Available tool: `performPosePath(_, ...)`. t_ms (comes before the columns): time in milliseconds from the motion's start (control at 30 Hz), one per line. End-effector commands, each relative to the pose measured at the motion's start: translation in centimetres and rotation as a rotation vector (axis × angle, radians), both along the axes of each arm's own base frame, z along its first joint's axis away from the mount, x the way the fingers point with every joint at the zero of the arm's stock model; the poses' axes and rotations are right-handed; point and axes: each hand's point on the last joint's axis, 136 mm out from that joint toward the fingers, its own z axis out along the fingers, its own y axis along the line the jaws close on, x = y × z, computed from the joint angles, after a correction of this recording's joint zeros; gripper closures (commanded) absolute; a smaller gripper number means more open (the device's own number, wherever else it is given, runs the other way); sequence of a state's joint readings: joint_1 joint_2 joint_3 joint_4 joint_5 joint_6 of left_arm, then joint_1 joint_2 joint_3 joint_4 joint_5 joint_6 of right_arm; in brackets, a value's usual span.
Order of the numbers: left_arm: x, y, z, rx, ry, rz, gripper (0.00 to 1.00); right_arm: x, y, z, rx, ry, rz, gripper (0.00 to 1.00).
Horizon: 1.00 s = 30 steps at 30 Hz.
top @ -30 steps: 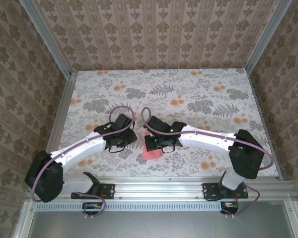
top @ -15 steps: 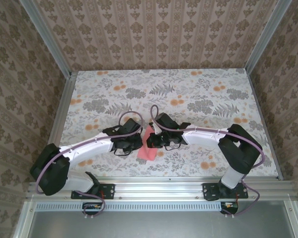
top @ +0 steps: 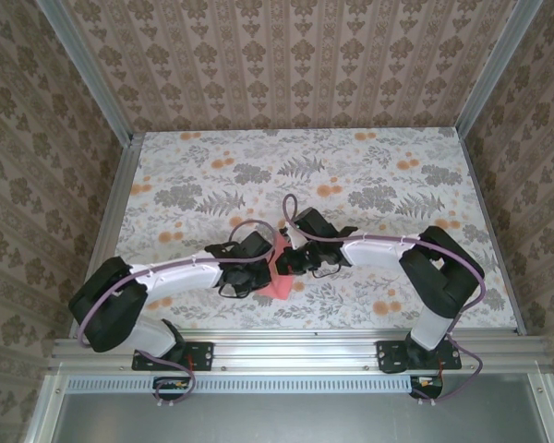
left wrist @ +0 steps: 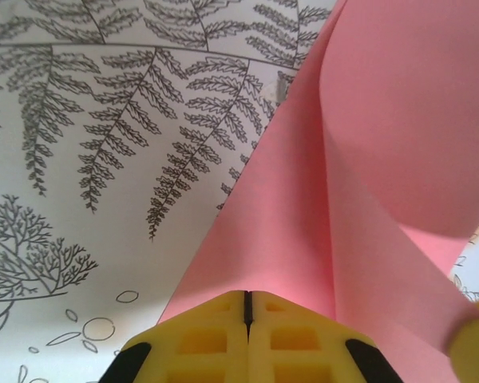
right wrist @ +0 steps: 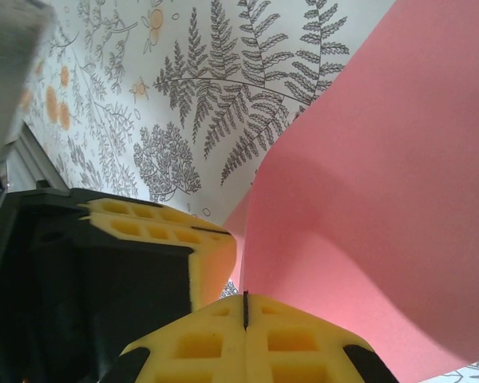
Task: Fold a paper plane with a square sheet of paper (pick it up from the middle)
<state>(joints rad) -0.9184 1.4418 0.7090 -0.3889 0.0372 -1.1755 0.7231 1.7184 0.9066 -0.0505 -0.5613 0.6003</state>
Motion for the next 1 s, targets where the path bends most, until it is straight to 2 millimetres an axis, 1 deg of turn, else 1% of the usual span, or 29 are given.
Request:
performPosePath(0,-0.2,0.1,-0.9,0.013,0.016,0.03,0.98,-0.6,-0.2,-0.6,0.033,0.009,0.07,1.0)
performPosePath(167,-0.7,1.0,-1.7,0.04,0.026,0.047,0.98,-0.3,-0.9,-1.2,0.032,-0.025,0.119,1.0)
performPosePath(300,-0.8,1.0,-1.8,0.045,0.026,0.038,0.98,-0.2,-0.8,-1.7,0.029,-0.073,0.179,1.0)
performPosePath(433,-1.0,1.3,-2.0,0.06,0.031,0.034,0.98,0.6,-1.3,-1.8,0.004,-0.163,0.222,1.0)
performPosePath(567,-1.1,1.5,-2.2,0.073,0.035,0.035,0.98,1.1,-1.4,-2.0,-0.019,-0.223,0.278,1.0)
performPosePath(667,-1.2,1.6,-2.4,0.086,0.041,0.028,0.98,1.0,-1.7,-2.4,-0.047,-0.255,0.323,1.0)
performPosePath(800,-1.2,1.7,-2.5,0.098,0.043,0.022,0.98,1.4,-2.4,-2.8,-0.075,-0.319,0.343,1.0)
performPosePath(967,-1.3,1.8,-2.6,0.109,0.05,0.013,0.98,1.7,-2.2,-2.8,-0.064,-0.372,0.359,1.0)
